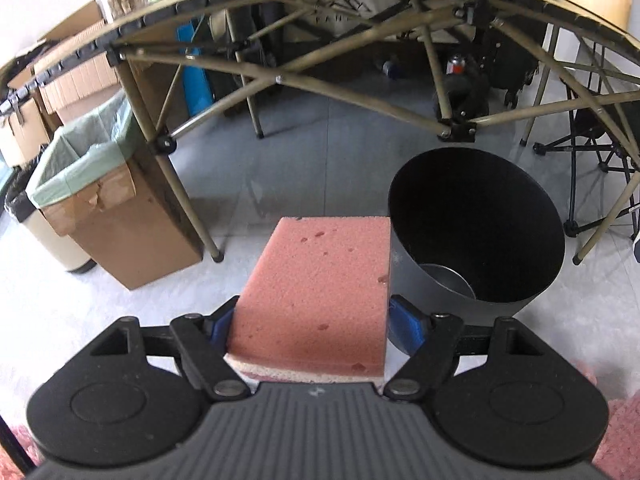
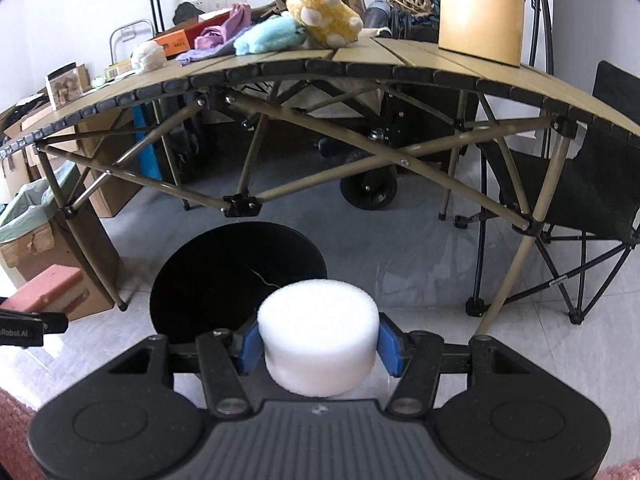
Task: Collect trash
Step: 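Lift the pink sponge and white puck and carry both over the black bin, then open the left tool to drop the pink sponge into the black bin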
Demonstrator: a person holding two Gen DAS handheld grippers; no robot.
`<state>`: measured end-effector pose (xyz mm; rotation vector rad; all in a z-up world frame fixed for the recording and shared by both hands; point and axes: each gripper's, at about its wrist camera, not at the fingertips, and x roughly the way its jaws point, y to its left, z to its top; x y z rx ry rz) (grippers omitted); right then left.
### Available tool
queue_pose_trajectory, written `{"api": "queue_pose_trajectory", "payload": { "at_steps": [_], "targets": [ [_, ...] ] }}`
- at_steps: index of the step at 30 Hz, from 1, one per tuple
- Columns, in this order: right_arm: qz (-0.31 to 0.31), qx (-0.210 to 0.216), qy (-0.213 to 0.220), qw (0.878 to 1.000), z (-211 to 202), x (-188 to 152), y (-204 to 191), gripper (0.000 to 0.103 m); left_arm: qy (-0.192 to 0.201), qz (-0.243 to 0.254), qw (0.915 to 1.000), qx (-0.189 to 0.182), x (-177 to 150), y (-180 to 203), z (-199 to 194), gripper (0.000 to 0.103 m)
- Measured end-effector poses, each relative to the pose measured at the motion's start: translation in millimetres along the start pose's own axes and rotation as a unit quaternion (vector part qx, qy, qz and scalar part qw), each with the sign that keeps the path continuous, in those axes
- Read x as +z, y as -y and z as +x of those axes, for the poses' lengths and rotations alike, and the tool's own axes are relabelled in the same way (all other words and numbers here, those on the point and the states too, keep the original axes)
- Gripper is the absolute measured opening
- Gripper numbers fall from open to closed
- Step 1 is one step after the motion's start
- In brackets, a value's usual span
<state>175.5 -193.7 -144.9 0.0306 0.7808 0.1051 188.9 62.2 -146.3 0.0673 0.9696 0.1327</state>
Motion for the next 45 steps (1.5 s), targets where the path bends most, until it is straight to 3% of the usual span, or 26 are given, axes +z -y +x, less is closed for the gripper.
{"api": "queue_pose_trajectory", "payload": {
  "at_steps": [16, 45],
  "targets": [
    [0.039, -0.011, -0.039, 0.998, 22, 0, 10, 0.056, -0.047, -0.020, 0.9987, -0.011, 31, 5, 20, 0.078],
    [0.080, -0.030, -0.070, 0.994, 42, -7, 50, 0.057, -0.062, 0.026, 0.9945, -0.081, 83, 116, 28, 0.078]
  ]
}}
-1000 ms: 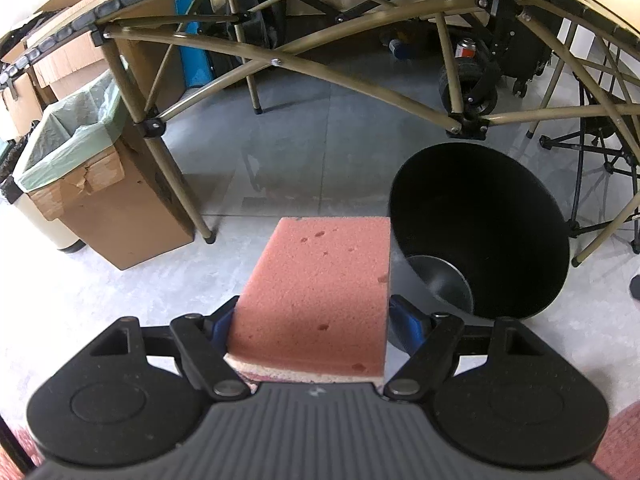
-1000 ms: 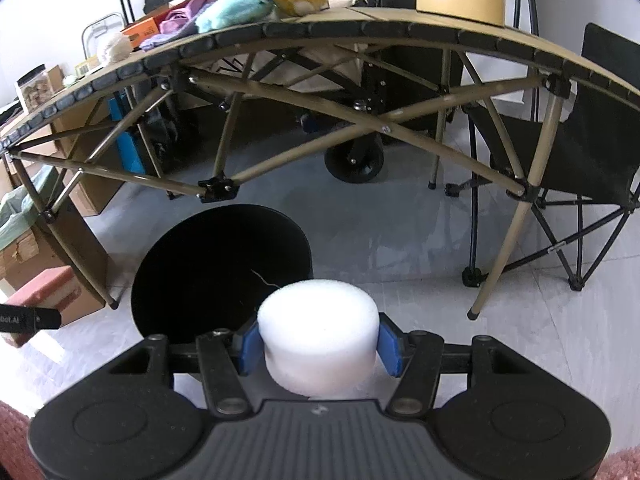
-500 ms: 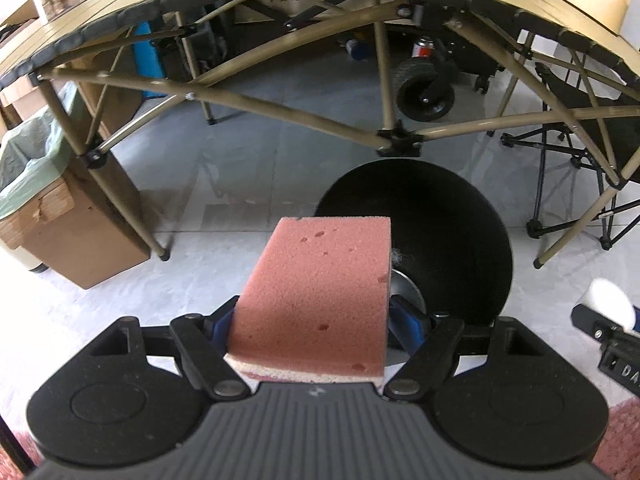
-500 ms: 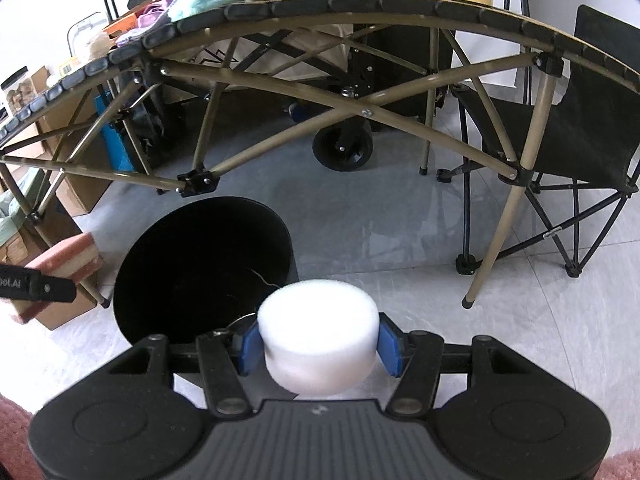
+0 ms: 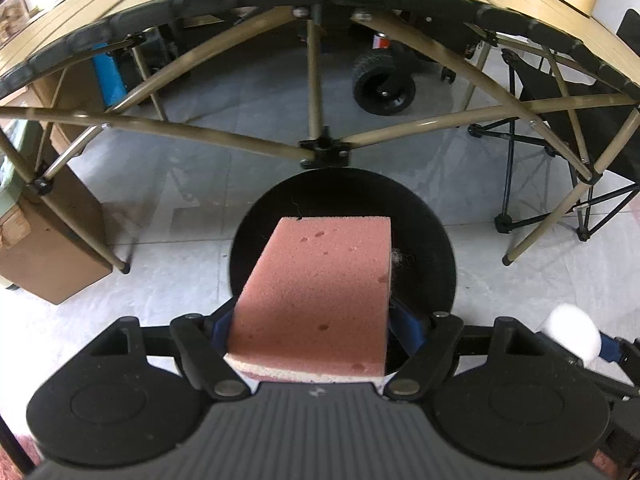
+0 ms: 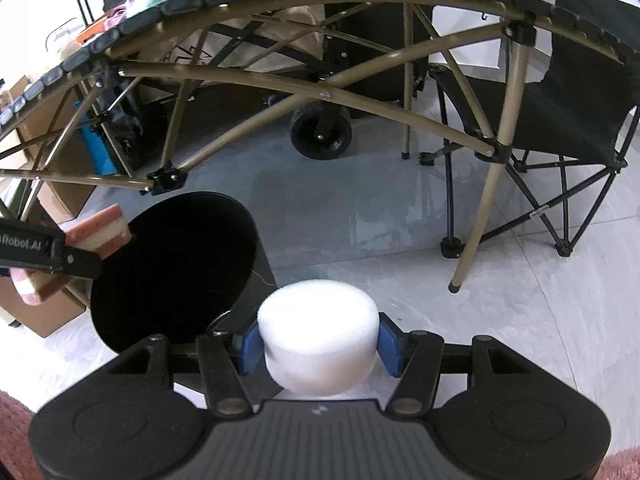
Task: Collect trash
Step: 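Open the left tool to drop the pink sponge into the black bin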
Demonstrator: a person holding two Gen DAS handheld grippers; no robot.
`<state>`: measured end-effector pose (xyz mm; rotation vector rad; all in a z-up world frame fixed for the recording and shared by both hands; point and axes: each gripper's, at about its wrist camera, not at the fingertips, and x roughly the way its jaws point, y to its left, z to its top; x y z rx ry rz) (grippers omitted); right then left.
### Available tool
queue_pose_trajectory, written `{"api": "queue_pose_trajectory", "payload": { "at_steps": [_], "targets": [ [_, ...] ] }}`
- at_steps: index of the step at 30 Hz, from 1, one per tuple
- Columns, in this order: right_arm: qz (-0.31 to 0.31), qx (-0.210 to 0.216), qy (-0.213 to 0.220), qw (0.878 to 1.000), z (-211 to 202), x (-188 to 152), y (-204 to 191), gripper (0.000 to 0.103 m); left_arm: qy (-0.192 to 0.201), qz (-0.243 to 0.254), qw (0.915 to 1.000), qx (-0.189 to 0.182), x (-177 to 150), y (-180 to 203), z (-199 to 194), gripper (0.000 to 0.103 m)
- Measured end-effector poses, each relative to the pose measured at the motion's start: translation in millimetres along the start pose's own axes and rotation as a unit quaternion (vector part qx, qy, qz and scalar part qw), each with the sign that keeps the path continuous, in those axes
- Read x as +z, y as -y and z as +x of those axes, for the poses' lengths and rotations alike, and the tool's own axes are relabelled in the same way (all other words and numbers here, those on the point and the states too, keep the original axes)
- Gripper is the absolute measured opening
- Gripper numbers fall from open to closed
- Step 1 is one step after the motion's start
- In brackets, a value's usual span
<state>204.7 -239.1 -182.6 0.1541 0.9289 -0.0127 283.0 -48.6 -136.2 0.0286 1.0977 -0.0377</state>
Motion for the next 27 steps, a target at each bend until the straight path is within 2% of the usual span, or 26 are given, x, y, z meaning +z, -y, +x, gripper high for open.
{"api": "queue_pose_trajectory", "payload": {
  "at_steps": [13, 21, 23, 26, 27],
  "targets": [
    [0.014, -0.002, -0.014, 1.000, 6, -2, 11, 0.057, -0.025, -0.009, 0.9996, 0.010, 13, 15, 26, 0.078],
    [0.015, 0.001, -0.016, 1.000, 7, -2, 11, 0.057, -0.026, -0.008, 0.9995, 0.016, 14, 15, 29, 0.079],
    [0.015, 0.001, -0.016, 1.000, 7, -2, 11, 0.057, -0.027, -0.009, 0.9994, 0.018, 14, 15, 29, 0.083],
    [0.016, 0.000, -0.016, 1.000, 7, -2, 10, 0.057, -0.034, -0.019, 0.9991, 0.014, 15, 12, 31, 0.103],
    [0.015, 0.001, -0.016, 1.000, 7, -2, 11, 0.057, -0.033, -0.020, 0.9992, 0.012, 15, 11, 31, 0.103]
  ]
}}
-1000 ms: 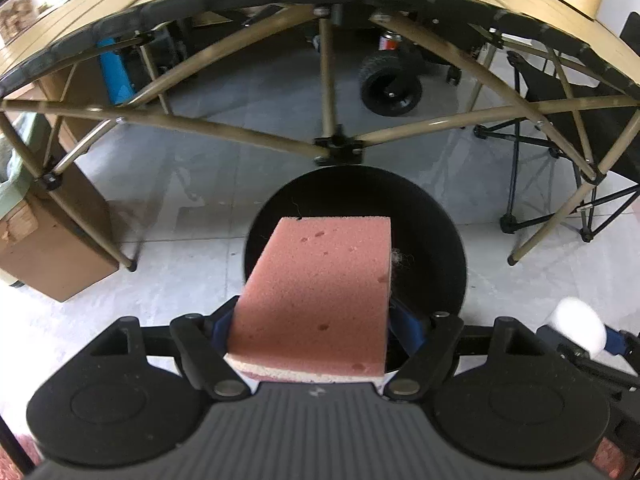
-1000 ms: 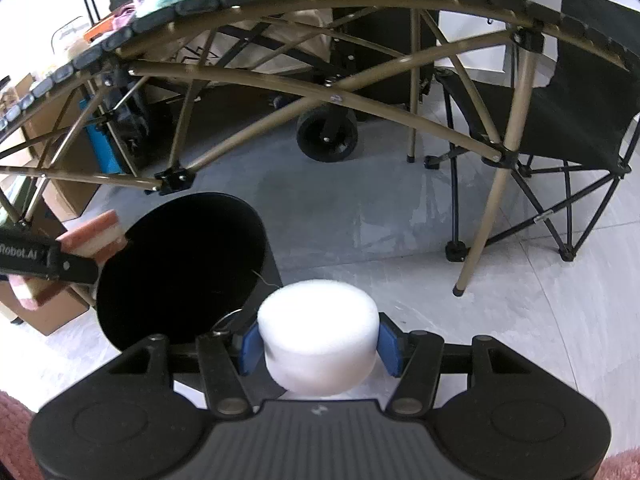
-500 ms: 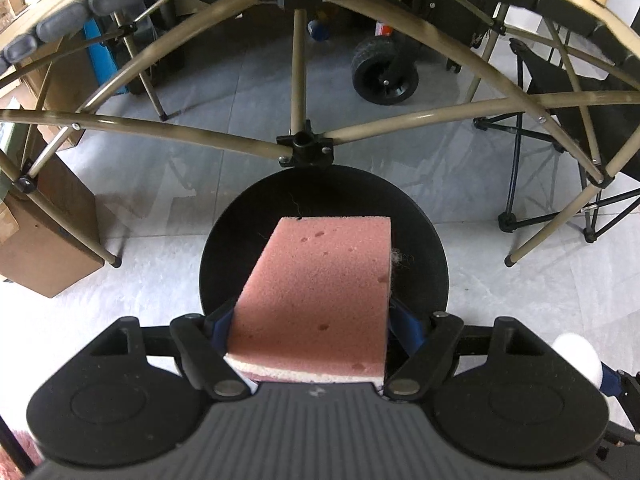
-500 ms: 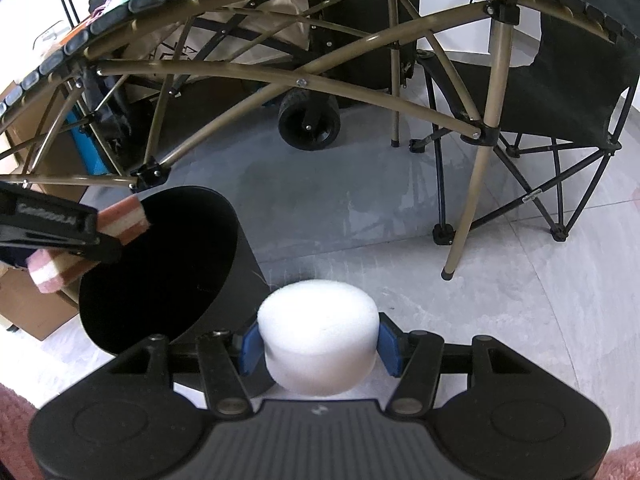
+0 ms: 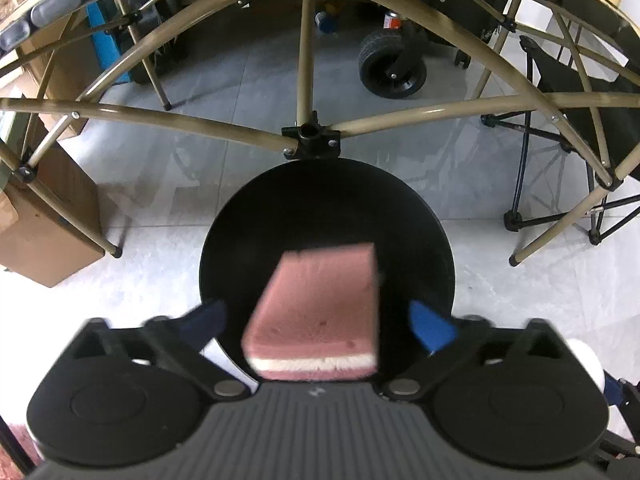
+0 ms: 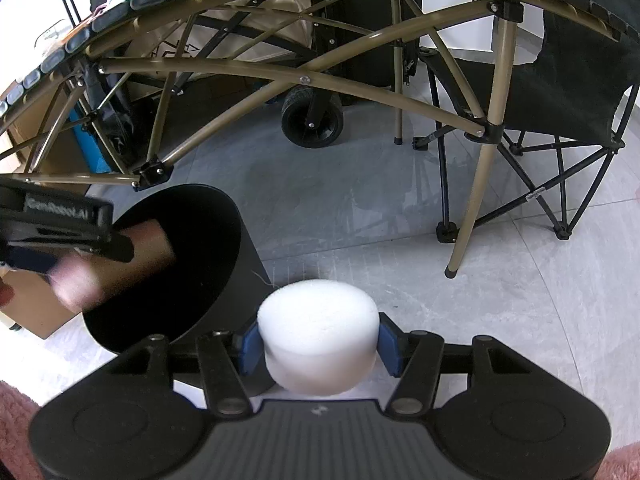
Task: Collect trash
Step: 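Open the left tool to drop the pink sponge into the black bin, then lower the white puck into the bin and open the right tool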
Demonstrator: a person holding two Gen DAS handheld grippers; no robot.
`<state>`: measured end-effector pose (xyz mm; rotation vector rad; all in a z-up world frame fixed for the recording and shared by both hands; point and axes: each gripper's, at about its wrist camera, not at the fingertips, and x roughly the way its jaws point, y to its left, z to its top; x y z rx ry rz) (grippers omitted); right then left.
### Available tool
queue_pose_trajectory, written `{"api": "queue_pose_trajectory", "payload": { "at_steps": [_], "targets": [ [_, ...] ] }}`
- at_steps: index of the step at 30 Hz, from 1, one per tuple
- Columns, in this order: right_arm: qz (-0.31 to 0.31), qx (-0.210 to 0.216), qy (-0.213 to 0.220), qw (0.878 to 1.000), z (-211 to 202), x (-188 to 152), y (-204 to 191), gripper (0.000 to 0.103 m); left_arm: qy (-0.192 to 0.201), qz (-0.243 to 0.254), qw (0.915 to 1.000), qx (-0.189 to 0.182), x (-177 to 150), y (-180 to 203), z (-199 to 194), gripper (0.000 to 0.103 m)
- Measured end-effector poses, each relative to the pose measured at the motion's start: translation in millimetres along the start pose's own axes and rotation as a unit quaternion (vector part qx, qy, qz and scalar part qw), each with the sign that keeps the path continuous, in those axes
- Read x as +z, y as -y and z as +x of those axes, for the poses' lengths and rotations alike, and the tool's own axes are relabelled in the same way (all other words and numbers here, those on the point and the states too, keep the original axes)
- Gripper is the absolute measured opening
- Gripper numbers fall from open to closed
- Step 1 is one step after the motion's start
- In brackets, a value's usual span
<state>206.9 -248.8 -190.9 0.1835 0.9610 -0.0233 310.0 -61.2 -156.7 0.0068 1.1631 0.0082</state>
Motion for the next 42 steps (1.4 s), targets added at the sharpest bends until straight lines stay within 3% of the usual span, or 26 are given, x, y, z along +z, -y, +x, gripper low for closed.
{"api": "queue_pose_trajectory", "payload": {
  "at_steps": [22, 42],
  "targets": [
    [-0.001, 0.001, 0.001, 1.000, 0, 0, 0, 0.057, -0.004, 0.012, 0.9999, 0.004, -3, -1, -1, 0.103],
    [-0.030, 0.012, 0.003, 0.999, -3, 4, -31, 0.057, 0.010, -0.010, 0.9997, 0.017, -11, -39, -15, 0.103]
  ]
}}
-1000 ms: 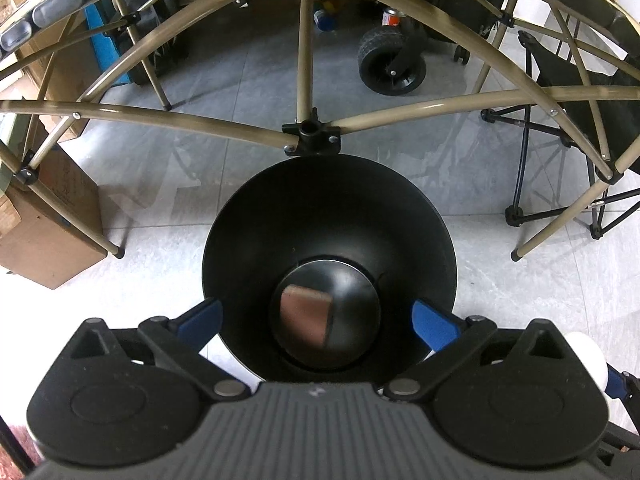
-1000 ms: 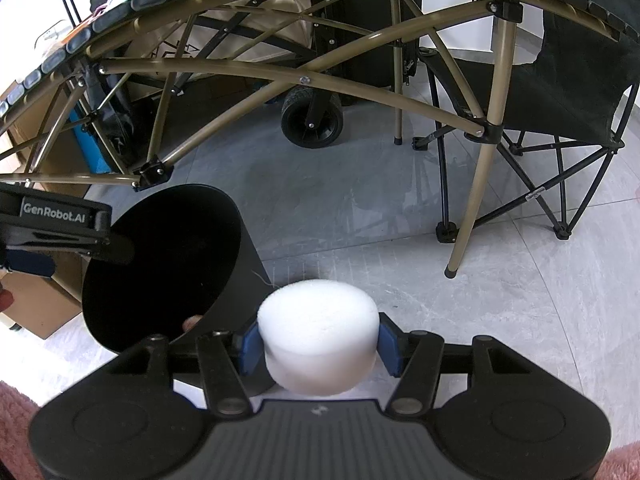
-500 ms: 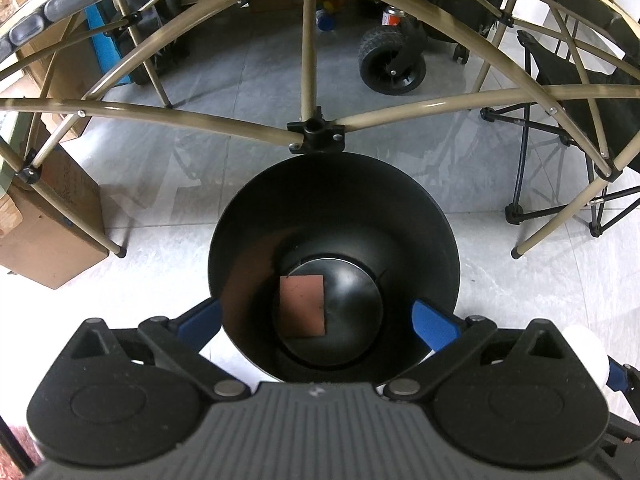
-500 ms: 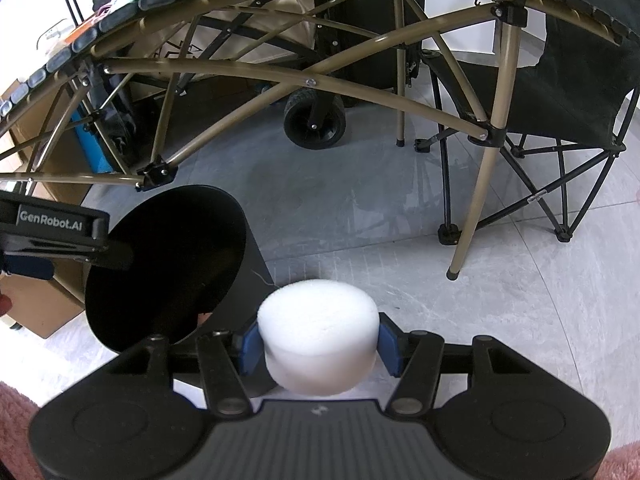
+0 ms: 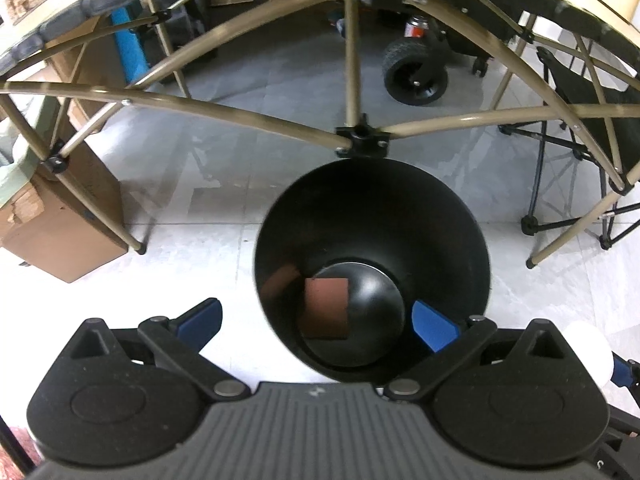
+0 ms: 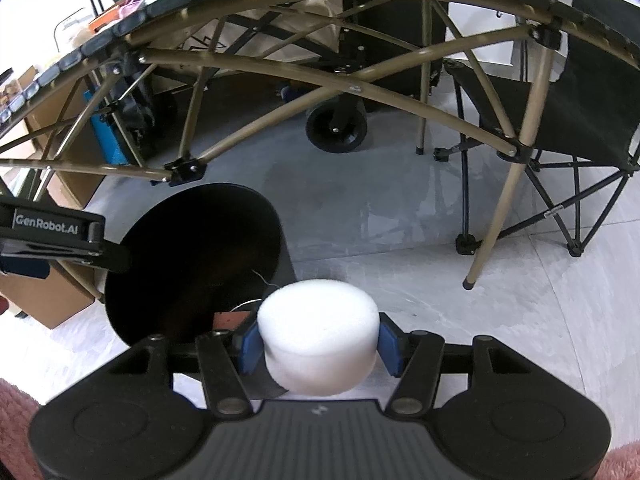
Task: Collect trash
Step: 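Lower the white puck into the bin and open the right tool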
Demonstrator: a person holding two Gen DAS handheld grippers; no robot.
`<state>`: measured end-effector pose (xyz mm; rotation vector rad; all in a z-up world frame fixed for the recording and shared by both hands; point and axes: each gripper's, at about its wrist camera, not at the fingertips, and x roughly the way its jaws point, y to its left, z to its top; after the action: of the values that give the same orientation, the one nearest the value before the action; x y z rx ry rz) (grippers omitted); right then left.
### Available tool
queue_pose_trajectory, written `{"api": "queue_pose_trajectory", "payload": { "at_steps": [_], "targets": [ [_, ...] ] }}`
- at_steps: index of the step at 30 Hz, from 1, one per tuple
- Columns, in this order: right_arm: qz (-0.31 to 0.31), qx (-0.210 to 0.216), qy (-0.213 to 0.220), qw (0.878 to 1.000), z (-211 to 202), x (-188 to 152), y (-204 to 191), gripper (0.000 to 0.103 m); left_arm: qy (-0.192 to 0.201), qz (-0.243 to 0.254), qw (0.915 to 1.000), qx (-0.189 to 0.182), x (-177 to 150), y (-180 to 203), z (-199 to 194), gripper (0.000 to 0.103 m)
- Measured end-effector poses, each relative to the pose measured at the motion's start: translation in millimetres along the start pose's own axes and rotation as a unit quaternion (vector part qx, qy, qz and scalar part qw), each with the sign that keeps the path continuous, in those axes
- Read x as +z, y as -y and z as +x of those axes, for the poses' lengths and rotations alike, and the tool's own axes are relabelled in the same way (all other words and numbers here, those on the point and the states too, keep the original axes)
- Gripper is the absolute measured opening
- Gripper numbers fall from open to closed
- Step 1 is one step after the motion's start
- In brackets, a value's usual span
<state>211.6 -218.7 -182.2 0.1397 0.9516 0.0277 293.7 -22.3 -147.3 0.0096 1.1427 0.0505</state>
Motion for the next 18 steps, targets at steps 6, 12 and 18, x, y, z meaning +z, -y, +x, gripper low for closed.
{"api": "queue_pose_trajectory", "payload": {
  "at_steps": [6, 12, 18],
  "targets": [
    [-0.017, 0.005, 0.000, 1.000, 0, 3, -19, 0.057, 0.005, -0.012, 0.9999, 0.003, -2, -21, -4, 0.103],
    [-0.033, 0.014, 0.001, 0.999, 2, 7, -40, 0.057, 0.007, -0.025, 0.9997, 0.005, -5, -39, -7, 0.103],
    [-0.047, 0.023, 0.003, 0.999, 5, 14, -59, 0.057, 0.008, -0.043, 0.9990, 0.009, -9, -61, -10, 0.103]
  ]
}}
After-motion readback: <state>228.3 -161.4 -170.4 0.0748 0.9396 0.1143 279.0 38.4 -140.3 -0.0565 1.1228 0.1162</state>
